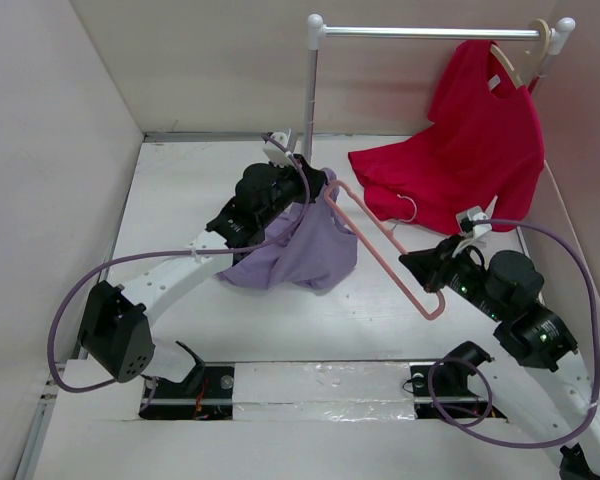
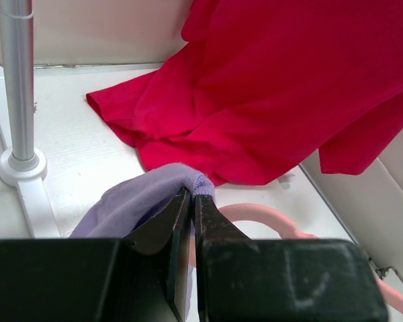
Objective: Place the t-shirt on the hanger
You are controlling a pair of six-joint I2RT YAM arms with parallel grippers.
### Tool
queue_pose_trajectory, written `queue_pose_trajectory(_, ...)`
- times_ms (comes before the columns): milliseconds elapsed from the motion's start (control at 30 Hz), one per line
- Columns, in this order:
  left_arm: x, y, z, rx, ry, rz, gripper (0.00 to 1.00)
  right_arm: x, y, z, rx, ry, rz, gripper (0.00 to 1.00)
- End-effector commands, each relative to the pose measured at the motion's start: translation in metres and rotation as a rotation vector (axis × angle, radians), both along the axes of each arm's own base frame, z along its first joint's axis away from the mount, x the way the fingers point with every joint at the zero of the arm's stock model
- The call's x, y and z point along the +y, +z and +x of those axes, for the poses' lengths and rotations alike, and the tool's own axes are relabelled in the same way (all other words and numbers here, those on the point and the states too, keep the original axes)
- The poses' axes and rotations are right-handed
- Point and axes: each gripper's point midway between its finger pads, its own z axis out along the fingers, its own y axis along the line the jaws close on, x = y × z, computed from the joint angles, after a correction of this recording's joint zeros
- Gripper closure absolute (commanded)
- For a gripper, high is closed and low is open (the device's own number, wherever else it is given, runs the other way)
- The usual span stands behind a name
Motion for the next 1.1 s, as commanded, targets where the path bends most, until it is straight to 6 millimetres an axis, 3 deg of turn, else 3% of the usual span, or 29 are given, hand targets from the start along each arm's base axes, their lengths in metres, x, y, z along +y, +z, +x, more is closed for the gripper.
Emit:
queue_pose_trajectory(0,0.010,0.032,-0.006,-0.088,0.015,-0.037,1.00,0.002,0.045,0.004,-0.135,0.003,0.050,1.00)
queue_pose_trajectory(200,0.015,0.031,0.000,-0.093,0.052,-0.009,1.00,0.005,0.053,0.009,-0.145,0.011,0.033,1.00)
queue_pose_trajectory(333,0.016,0.026,0.005,-0.085,0.072,0.013,1.00,0.000,0.069,0.007,-0.185,-0.005,0.045,1.00)
queue_pose_trajectory(467,0.011,0.029,0.001,-0.087,0.038,-0.014,1.00,0.005,0.055,0.014,-0.156,0.001,0.013,1.00)
queue_pose_trajectory(600,0.010,0.029,-0.001,-0.081,0.032,-0.020,1.00,0.000,0.057,0.019,-0.173,-0.032,0.001,1.00)
queue_pose_trajectory(700,0.003,0.035,-0.006,-0.083,-0.012,-0.046,1.00,0.010,0.050,0.019,-0.150,0.015,0.005,1.00)
queue_pose_trajectory(800,0.003,0.042,-0.005,-0.081,-0.006,-0.068,1.00,0.018,0.040,0.017,-0.123,0.051,0.007,1.00)
queue_pose_trajectory(1067,0.005,0.054,0.010,-0.081,0.058,-0.073,1.00,0.011,0.045,0.003,-0.136,0.049,0.029,1.00)
